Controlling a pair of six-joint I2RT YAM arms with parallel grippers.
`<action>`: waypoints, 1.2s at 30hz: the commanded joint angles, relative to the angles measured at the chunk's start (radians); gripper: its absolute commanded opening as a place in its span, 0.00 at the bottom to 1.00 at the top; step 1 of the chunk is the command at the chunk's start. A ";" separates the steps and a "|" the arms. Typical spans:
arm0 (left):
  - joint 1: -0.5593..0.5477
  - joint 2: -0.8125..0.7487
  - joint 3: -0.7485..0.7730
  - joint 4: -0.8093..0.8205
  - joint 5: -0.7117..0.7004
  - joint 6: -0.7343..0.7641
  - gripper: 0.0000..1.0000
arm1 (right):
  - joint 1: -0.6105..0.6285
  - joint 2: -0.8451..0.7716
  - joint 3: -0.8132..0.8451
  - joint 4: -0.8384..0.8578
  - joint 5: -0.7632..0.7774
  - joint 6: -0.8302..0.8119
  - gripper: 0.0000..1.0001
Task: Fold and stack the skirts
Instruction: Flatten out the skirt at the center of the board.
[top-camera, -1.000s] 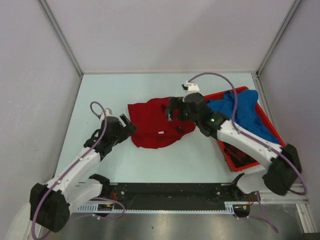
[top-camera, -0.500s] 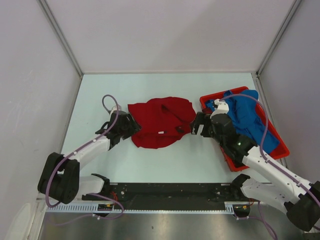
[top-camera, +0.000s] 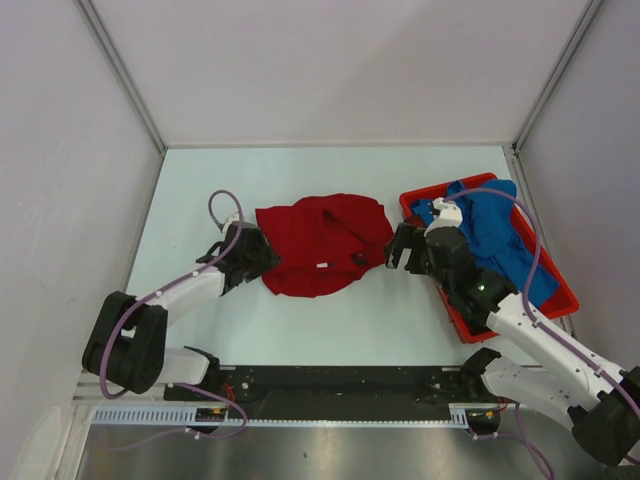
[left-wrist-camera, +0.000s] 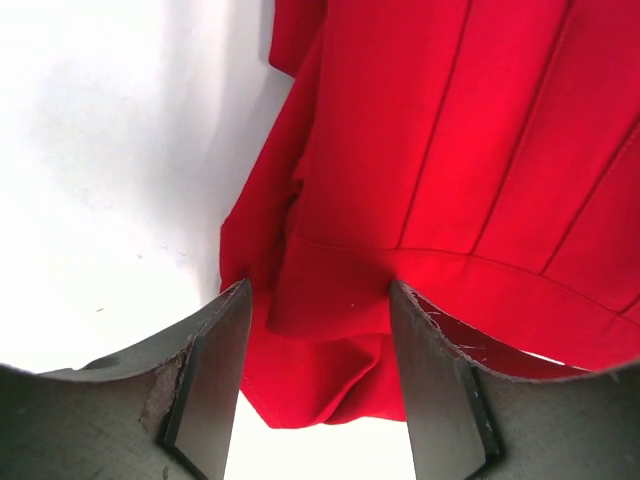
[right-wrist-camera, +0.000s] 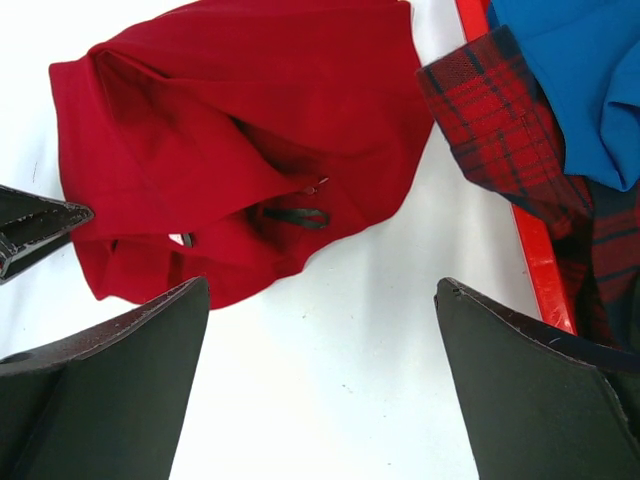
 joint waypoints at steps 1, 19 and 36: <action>0.004 0.019 0.043 -0.006 -0.021 0.016 0.61 | -0.007 -0.011 -0.001 0.013 0.006 0.001 1.00; -0.006 -0.237 0.118 -0.099 0.076 0.021 0.00 | 0.027 0.009 -0.025 0.044 -0.053 -0.094 1.00; -0.073 -0.542 0.376 -0.132 -0.010 0.041 0.00 | 0.303 0.265 -0.068 0.493 -0.076 -0.091 1.00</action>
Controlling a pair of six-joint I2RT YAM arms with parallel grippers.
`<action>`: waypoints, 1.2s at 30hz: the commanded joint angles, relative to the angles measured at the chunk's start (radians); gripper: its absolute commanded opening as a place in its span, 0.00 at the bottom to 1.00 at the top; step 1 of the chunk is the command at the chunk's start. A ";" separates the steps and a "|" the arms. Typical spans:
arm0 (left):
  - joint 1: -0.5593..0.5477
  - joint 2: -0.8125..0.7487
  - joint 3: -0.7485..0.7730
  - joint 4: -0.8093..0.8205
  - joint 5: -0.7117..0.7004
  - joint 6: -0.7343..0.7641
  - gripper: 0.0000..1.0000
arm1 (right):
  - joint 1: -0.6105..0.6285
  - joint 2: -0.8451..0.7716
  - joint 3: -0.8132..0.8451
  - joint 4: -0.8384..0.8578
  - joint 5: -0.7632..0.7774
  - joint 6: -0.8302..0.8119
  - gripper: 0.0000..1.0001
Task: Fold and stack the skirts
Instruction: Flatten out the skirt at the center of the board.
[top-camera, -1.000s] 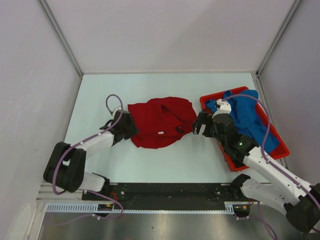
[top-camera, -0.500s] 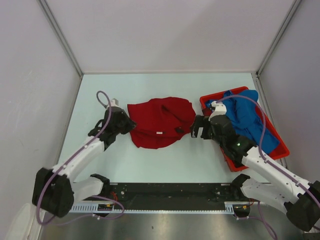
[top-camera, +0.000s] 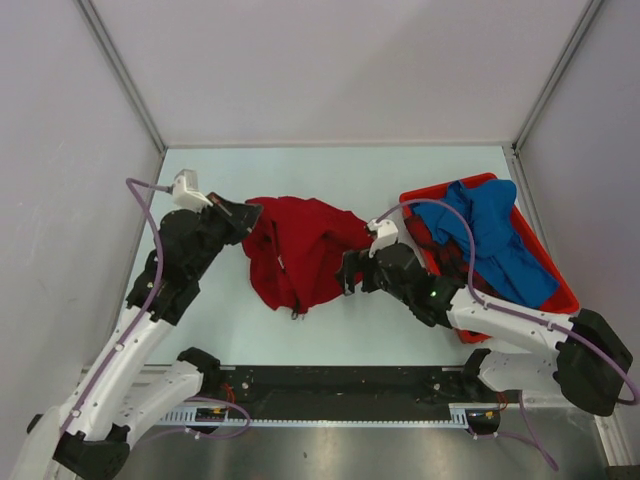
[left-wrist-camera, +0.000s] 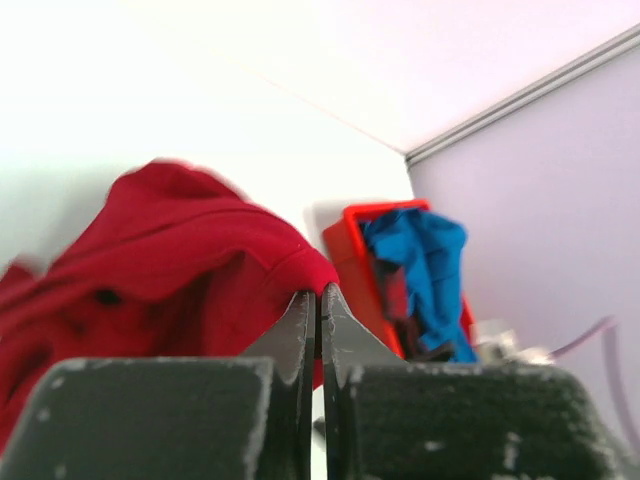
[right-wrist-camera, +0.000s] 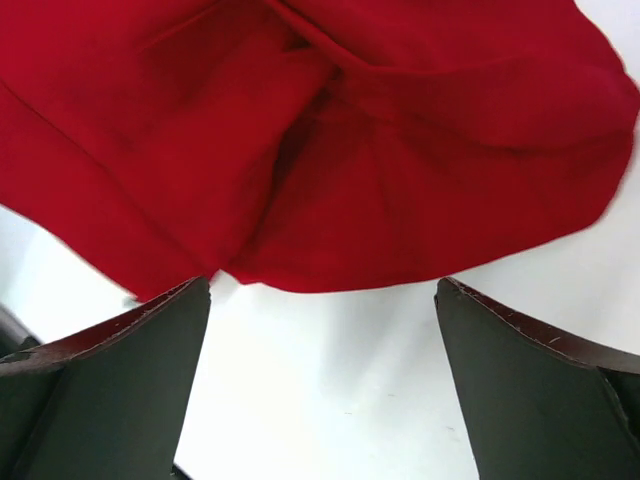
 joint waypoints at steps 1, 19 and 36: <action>-0.009 0.014 0.119 0.003 -0.027 0.023 0.00 | 0.084 0.023 -0.005 0.160 0.003 0.028 1.00; -0.041 0.007 0.103 -0.016 -0.031 -0.001 0.00 | 0.357 0.204 -0.030 0.272 0.308 0.276 0.98; -0.043 -0.005 0.110 -0.022 -0.097 -0.007 0.00 | 0.343 0.417 -0.023 0.349 0.280 0.408 0.68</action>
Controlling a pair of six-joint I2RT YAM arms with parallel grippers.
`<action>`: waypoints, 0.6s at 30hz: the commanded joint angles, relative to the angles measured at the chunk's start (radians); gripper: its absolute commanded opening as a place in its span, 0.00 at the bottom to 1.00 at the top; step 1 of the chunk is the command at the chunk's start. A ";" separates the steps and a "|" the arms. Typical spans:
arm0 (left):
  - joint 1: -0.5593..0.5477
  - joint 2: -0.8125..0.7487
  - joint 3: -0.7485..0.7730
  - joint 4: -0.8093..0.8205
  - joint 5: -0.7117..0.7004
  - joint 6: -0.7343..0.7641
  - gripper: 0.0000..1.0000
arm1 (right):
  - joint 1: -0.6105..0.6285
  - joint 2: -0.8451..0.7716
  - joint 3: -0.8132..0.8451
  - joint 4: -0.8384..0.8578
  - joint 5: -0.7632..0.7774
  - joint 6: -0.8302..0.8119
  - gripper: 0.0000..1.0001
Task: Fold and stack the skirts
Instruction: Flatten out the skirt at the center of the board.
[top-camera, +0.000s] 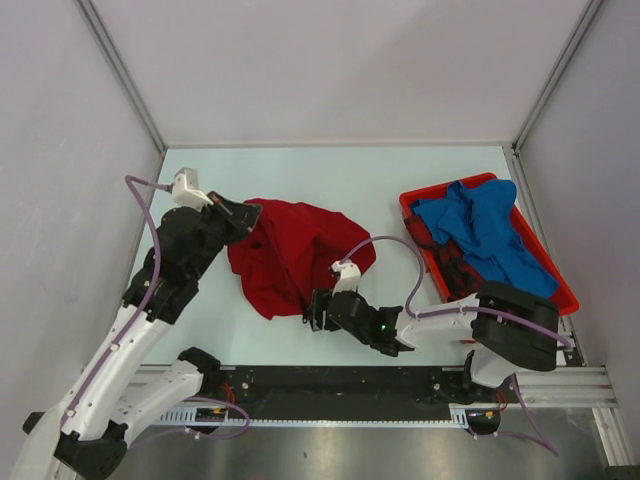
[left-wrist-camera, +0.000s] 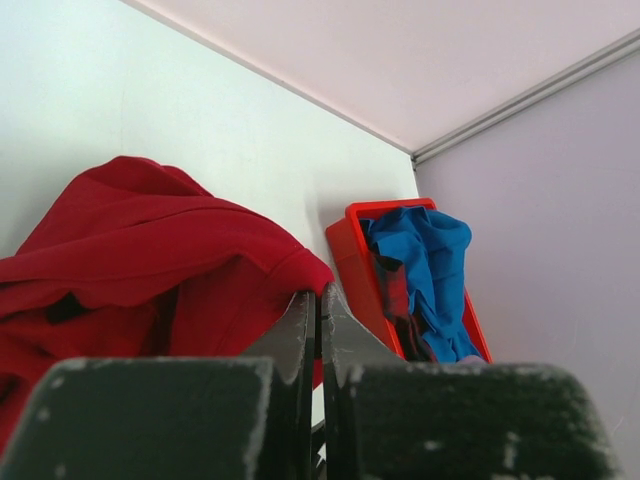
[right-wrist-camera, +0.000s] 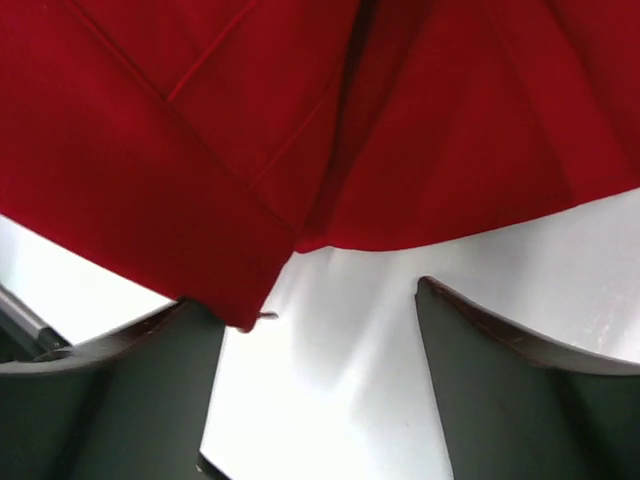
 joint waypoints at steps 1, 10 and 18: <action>-0.005 -0.018 0.030 0.055 -0.048 -0.005 0.00 | 0.004 0.007 0.006 0.037 0.054 0.064 0.61; -0.005 -0.018 0.077 0.034 -0.130 0.011 0.00 | -0.026 -0.169 0.006 -0.198 0.223 0.069 0.04; -0.003 -0.070 0.140 0.086 -0.092 0.057 0.00 | -0.084 -0.591 0.063 -0.321 0.384 -0.293 0.00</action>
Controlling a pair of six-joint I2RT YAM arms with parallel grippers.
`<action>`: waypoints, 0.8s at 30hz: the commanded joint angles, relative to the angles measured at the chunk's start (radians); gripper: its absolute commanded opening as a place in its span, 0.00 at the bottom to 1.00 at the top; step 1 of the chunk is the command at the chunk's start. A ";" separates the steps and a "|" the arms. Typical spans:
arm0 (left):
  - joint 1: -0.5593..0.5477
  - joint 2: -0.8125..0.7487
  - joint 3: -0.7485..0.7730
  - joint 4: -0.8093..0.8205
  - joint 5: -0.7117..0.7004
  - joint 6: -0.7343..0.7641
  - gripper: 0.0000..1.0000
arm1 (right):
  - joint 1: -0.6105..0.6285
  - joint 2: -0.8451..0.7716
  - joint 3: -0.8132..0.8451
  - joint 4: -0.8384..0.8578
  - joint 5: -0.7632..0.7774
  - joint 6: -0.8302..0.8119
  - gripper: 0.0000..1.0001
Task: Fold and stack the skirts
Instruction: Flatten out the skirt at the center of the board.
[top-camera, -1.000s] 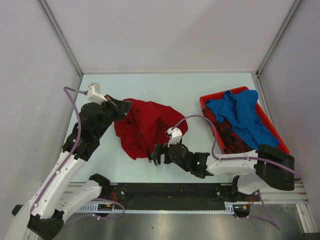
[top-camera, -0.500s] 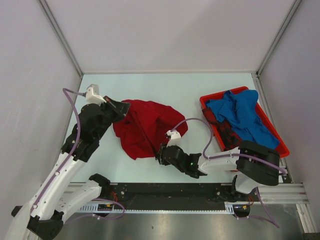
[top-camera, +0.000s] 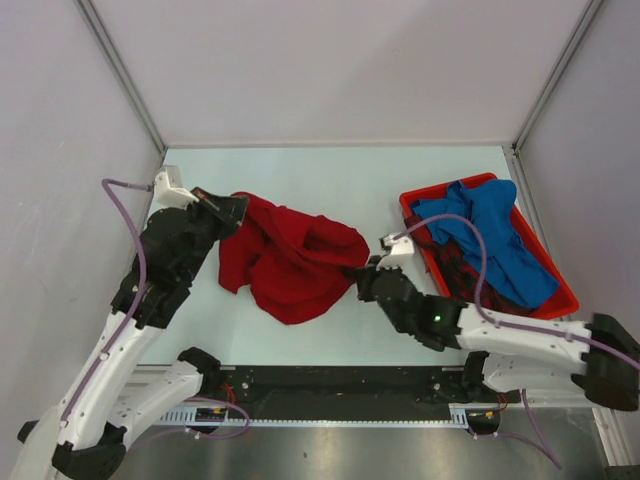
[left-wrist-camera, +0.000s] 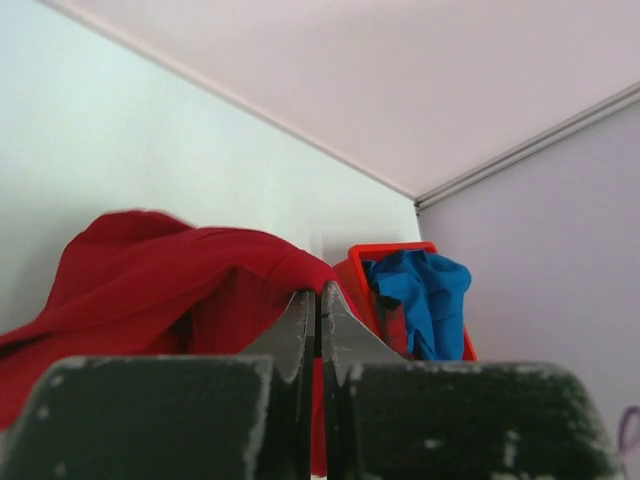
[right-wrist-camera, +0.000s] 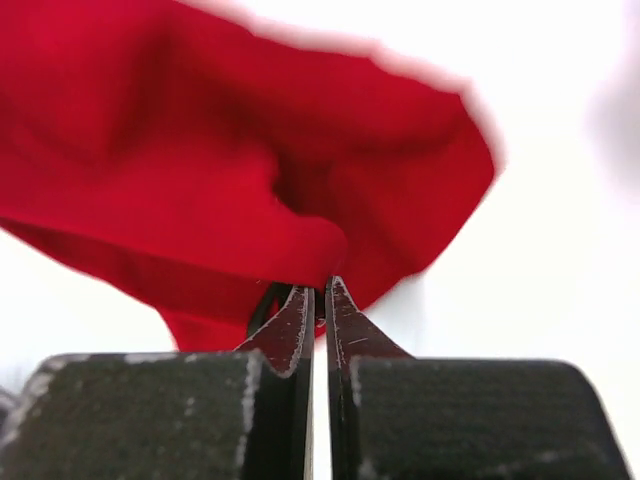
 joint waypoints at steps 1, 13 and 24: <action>-0.001 -0.052 0.120 0.122 0.021 0.057 0.00 | -0.006 -0.198 0.084 -0.016 0.166 -0.282 0.00; -0.001 0.017 0.453 0.001 -0.104 0.176 0.01 | 0.080 -0.147 0.609 0.038 0.238 -0.851 0.00; 0.199 0.309 0.553 0.046 0.067 0.180 0.00 | -0.380 0.099 0.774 -0.039 -0.300 -0.693 0.00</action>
